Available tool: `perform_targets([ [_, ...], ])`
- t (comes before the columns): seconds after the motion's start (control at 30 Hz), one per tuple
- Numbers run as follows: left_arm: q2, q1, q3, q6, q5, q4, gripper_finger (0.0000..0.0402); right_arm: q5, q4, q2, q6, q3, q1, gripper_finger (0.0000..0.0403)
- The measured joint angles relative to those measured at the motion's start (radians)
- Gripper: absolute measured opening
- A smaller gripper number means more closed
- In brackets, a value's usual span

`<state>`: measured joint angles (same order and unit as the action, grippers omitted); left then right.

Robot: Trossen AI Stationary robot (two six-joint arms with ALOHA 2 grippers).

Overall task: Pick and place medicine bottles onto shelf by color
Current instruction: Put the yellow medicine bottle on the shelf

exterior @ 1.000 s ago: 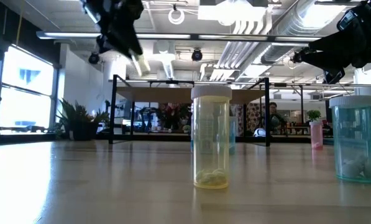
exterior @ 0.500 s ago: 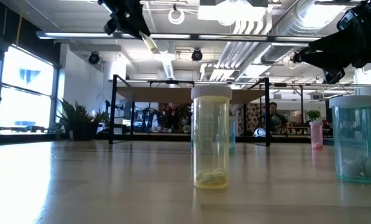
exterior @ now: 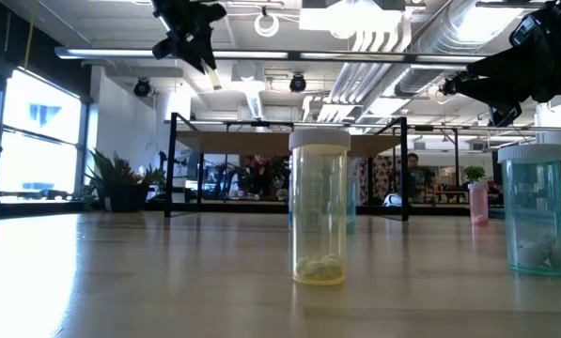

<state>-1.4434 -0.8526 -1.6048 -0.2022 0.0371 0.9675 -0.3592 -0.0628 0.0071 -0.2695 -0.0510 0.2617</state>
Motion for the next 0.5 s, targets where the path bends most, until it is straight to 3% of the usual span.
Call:
perform_targets([
  [0.5, -0.220, 0.004, -0.035, 0.070, -0.017, 0.096, 0.0108, 0.000, 0.000, 0.000, -0.002, 0.000, 0.000, 0.0163],
])
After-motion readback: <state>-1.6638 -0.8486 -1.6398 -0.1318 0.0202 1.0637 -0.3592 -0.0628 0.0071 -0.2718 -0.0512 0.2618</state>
